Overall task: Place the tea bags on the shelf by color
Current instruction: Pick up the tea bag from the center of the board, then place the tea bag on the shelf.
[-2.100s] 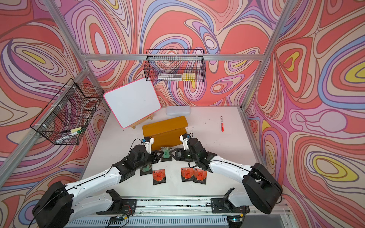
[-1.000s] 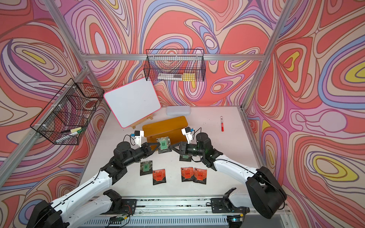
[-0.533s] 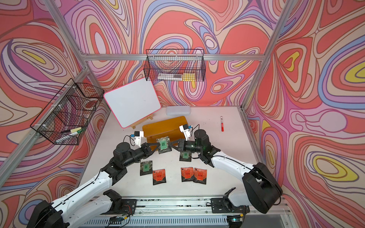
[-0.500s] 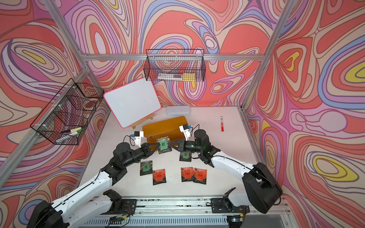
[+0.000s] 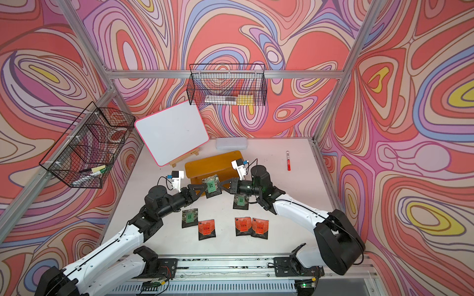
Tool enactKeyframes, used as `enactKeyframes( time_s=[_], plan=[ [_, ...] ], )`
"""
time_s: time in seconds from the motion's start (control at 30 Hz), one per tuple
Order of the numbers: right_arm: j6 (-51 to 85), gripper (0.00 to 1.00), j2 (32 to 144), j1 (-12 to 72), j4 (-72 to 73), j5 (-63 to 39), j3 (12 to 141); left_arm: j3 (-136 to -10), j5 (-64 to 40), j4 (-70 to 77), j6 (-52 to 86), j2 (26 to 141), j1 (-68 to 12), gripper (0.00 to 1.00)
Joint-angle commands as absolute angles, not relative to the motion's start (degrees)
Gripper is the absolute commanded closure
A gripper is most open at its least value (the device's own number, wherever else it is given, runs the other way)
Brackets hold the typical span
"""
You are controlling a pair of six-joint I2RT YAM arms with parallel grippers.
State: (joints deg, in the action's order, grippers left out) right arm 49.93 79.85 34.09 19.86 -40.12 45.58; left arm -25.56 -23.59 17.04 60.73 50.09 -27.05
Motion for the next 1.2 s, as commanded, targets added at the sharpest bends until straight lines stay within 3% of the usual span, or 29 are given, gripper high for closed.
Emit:
enactKeyframes(
  time_s=[0.0, 0.33, 0.67, 1.17],
  plan=[
    [47.1, 1.00, 80.8, 33.8, 16.0, -40.4, 48.9, -28.5, -20.3, 8.8, 57.7, 47.6, -25.8, 0.26],
    [43.4, 1.00, 86.9, 32.5, 5.0, -40.0, 60.3, -33.8, -8.6, -11.2, 49.7, 41.3, -25.2, 0.01],
    [42.5, 1.00, 97.4, 32.5, -0.8, -41.2, 72.4, -35.4, -0.2, -20.7, 44.0, 36.0, -25.2, 0.01],
    [44.6, 1.00, 112.0, 33.8, -5.5, -40.8, 88.2, -35.1, 3.3, -23.5, 41.6, 32.0, -25.2, 0.01]
  ],
)
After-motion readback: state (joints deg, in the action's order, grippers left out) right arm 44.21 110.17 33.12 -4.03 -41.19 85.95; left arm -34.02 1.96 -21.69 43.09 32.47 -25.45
